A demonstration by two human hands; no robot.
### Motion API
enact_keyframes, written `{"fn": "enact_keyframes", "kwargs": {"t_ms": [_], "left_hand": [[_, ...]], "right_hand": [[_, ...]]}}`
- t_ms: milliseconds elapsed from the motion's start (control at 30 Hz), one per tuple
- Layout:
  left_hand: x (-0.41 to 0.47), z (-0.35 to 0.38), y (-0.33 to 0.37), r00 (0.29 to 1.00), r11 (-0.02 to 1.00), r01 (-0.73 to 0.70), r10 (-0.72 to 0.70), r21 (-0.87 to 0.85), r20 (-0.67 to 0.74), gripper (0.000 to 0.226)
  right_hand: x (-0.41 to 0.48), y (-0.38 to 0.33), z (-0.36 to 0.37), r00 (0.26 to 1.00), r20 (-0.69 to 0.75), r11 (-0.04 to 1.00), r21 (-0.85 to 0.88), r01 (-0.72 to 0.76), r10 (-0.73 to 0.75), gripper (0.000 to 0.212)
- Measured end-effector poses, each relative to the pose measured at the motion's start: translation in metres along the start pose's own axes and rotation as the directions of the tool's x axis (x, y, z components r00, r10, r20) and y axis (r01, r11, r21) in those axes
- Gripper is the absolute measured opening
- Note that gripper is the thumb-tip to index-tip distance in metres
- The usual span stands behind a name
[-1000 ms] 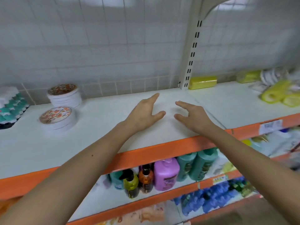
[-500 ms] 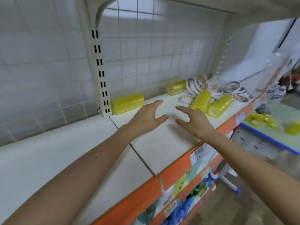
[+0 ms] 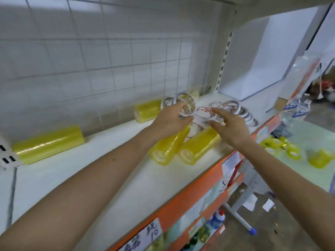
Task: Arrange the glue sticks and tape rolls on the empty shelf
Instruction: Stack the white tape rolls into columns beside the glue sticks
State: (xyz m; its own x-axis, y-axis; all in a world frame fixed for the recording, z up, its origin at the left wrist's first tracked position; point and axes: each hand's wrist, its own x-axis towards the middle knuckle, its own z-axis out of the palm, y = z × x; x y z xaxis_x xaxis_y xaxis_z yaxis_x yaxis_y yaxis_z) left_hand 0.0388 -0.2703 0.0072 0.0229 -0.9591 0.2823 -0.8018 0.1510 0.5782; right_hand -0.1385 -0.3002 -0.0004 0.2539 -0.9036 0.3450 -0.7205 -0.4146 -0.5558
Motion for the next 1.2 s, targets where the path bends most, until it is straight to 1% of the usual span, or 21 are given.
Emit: {"fn": "enact_keyframes", "kwargs": {"t_ms": [67,167,233,267,333,400,500,600,700,767,867,967,1067,1133,1200], "left_hand": [[0.031,0.019,0.011,1.000,0.998,0.023,-0.024,0.063,0.017,0.046],[0.064,0.037,0.016,0.994,0.978,0.109,-0.111,0.175,-0.001,0.036],[0.081,0.047,0.016,0.989,0.962,0.140,-0.148,0.235,0.015,0.030],[0.087,0.051,0.016,0.987,0.946,0.144,-0.159,0.292,0.029,0.027],[0.095,0.056,0.013,0.977,0.884,0.163,-0.207,0.438,0.055,0.025],[0.101,0.060,0.012,0.964,0.802,0.174,-0.257,0.572,0.066,0.026],[0.104,0.062,0.011,0.960,0.709,0.175,-0.278,0.683,0.043,0.023],[0.106,0.064,0.014,0.949,0.656,0.236,-0.314,0.717,-0.026,0.023],[0.106,0.066,0.014,0.945,0.633,0.248,-0.324,0.734,-0.041,0.025],[0.106,0.066,0.014,0.942,0.657,0.264,-0.332,0.706,-0.044,0.024],[0.104,0.066,0.015,0.941,0.692,0.287,-0.334,0.663,-0.058,0.023],[0.102,0.066,0.020,0.941,0.693,0.299,-0.328,0.656,-0.082,0.021],[0.097,0.065,0.025,0.949,0.678,0.291,-0.297,0.675,-0.111,0.020],[0.094,0.062,0.029,0.954,0.685,0.287,-0.266,0.669,-0.137,0.021],[0.091,0.056,0.035,0.950,0.704,0.308,-0.264,0.639,-0.167,0.026]], "right_hand": [[0.023,0.030,-0.012,0.999,0.041,1.000,-0.017,-0.014,0.015,0.050],[0.055,0.070,-0.026,0.990,0.137,0.992,-0.121,-0.019,0.035,0.053],[0.077,0.092,-0.031,0.978,0.206,0.985,-0.166,0.045,-0.010,0.051],[0.085,0.100,-0.031,0.968,0.249,0.977,-0.192,0.091,-0.041,0.049],[0.095,0.111,-0.026,0.951,0.297,0.957,-0.242,0.162,-0.086,0.042],[0.103,0.120,-0.022,0.947,0.299,0.948,-0.247,0.199,-0.121,0.035],[0.110,0.126,-0.018,0.930,0.312,0.939,-0.216,0.269,-0.195,0.027],[0.114,0.128,-0.019,0.924,0.312,0.933,-0.209,0.292,-0.219,0.024],[0.116,0.132,-0.020,0.920,0.320,0.933,-0.200,0.299,-0.226,0.025],[0.117,0.134,-0.026,0.905,0.348,0.925,-0.197,0.325,-0.244,0.027],[0.118,0.135,-0.036,0.899,0.381,0.933,-0.193,0.304,-0.214,0.028],[0.116,0.138,-0.040,0.884,0.414,0.938,-0.162,0.305,-0.216,0.028],[0.112,0.139,-0.042,0.911,0.369,0.960,-0.132,0.248,-0.185,0.028],[0.110,0.137,-0.042,0.931,0.314,0.955,-0.165,0.247,-0.187,0.027],[0.109,0.131,-0.041,0.942,0.261,0.946,-0.185,0.265,-0.213,0.027]]}}
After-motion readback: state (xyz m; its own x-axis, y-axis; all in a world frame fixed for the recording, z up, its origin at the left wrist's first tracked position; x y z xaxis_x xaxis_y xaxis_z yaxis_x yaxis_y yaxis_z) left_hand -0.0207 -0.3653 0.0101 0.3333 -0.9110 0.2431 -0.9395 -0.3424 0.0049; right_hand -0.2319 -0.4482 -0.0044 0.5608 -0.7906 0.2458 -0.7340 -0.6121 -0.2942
